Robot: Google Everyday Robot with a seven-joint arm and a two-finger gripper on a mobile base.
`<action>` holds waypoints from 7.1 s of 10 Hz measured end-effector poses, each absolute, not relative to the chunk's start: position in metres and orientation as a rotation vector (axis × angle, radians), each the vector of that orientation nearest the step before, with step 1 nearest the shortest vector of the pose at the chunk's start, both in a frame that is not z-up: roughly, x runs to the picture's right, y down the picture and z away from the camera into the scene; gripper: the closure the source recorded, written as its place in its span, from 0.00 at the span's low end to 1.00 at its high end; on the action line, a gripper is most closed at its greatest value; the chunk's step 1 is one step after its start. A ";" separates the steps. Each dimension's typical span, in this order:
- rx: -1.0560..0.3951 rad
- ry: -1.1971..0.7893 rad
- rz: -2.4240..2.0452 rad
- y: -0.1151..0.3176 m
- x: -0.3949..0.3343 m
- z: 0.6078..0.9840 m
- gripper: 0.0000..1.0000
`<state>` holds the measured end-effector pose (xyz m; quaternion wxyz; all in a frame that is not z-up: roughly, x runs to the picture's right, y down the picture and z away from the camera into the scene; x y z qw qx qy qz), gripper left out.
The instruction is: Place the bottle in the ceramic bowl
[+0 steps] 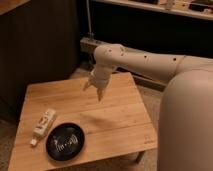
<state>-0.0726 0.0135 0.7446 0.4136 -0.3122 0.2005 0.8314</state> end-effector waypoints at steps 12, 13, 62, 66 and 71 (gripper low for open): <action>-1.100 0.451 1.904 -0.010 -0.213 0.746 0.35; -1.126 0.448 1.874 -0.002 -0.227 0.742 0.35; -1.139 0.738 1.449 0.139 -0.358 0.825 1.00; -1.143 0.742 1.441 0.138 -0.353 0.827 0.92; -1.137 0.746 1.435 0.138 -0.352 0.826 0.43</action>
